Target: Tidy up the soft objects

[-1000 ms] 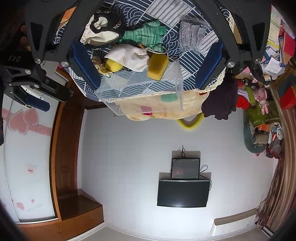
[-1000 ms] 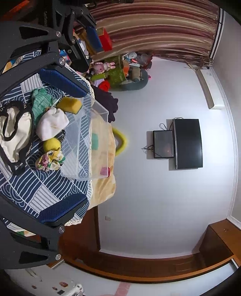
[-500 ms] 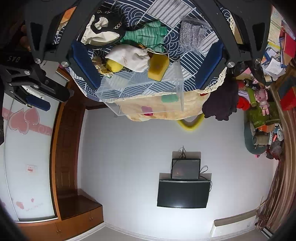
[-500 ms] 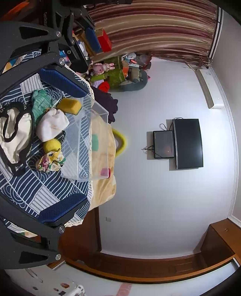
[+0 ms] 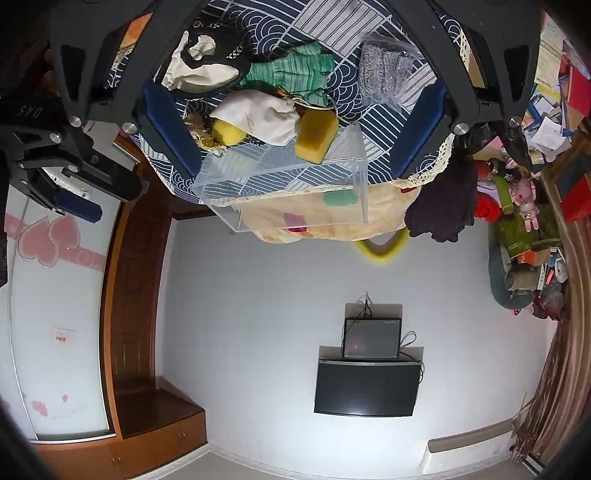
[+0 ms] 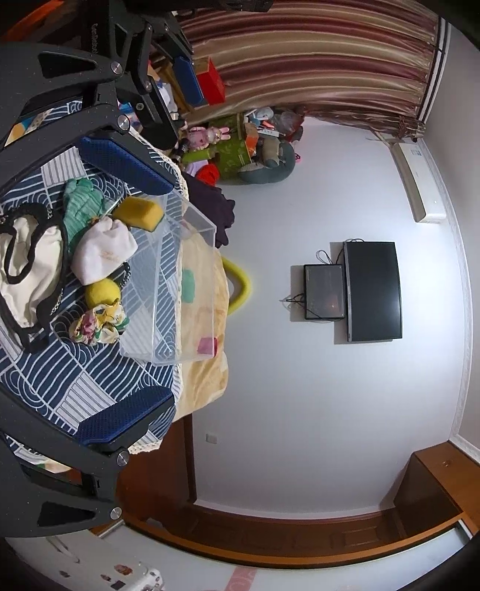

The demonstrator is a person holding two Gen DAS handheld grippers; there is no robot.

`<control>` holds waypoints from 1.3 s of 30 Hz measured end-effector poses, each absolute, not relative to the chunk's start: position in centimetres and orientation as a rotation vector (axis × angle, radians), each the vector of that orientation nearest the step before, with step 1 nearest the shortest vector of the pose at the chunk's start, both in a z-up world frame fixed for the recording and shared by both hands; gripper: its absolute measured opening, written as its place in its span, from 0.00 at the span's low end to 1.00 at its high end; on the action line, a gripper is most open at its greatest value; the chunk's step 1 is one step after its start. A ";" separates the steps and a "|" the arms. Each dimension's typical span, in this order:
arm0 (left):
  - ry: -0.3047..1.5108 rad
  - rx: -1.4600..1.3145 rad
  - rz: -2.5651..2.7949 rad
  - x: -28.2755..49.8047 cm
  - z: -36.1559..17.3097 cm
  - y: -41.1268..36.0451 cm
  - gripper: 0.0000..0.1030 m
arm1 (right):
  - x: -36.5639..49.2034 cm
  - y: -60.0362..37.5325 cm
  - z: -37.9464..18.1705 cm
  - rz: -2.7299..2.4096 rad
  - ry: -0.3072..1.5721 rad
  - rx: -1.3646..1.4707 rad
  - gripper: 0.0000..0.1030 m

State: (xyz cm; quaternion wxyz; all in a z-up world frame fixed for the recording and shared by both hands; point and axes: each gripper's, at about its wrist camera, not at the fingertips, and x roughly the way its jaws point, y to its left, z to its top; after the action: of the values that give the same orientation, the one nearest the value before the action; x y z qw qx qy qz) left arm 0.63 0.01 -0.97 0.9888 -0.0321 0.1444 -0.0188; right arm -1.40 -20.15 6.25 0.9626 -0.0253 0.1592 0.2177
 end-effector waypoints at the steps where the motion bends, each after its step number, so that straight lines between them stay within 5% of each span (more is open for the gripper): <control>1: 0.288 -0.061 -0.040 0.6 -1.0 0.0 1.00 | -1.3 -20.2 6.1 0.442 0.326 -0.049 1.00; 9: 0.281 -0.058 -0.060 1.1 -1.9 0.2 1.00 | -0.4 -20.6 5.3 0.424 0.332 -0.033 0.99; 13: 0.311 -0.093 -0.060 2.0 -2.6 1.5 0.94 | 0.5 -20.8 4.5 0.443 0.374 -0.018 0.78; 15: 0.346 -0.115 -0.062 2.7 -3.1 2.2 0.82 | 1.2 -20.7 3.9 0.448 0.411 -0.013 0.75; 18: 0.390 -0.145 -0.049 3.6 -4.3 3.6 0.82 | 2.2 -20.8 2.9 0.446 0.462 -0.013 0.65; 32: 0.664 -0.185 0.045 7.0 -13.2 8.4 0.82 | 5.8 -20.7 -1.4 0.399 0.646 -0.038 0.61; 37: 0.729 -0.204 0.046 8.1 -15.3 9.0 0.77 | 7.0 -20.8 -2.8 0.398 0.720 -0.034 0.42; 39: 0.717 -0.192 0.055 8.1 -15.4 9.0 0.68 | 7.0 -20.9 -3.1 0.397 0.740 -0.032 0.30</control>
State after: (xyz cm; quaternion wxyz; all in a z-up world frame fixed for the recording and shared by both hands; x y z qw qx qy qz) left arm 8.14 9.01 -15.38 0.9315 -0.0939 0.3505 0.0268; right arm 7.05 -20.94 -3.13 0.9130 -0.0153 0.3594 0.1925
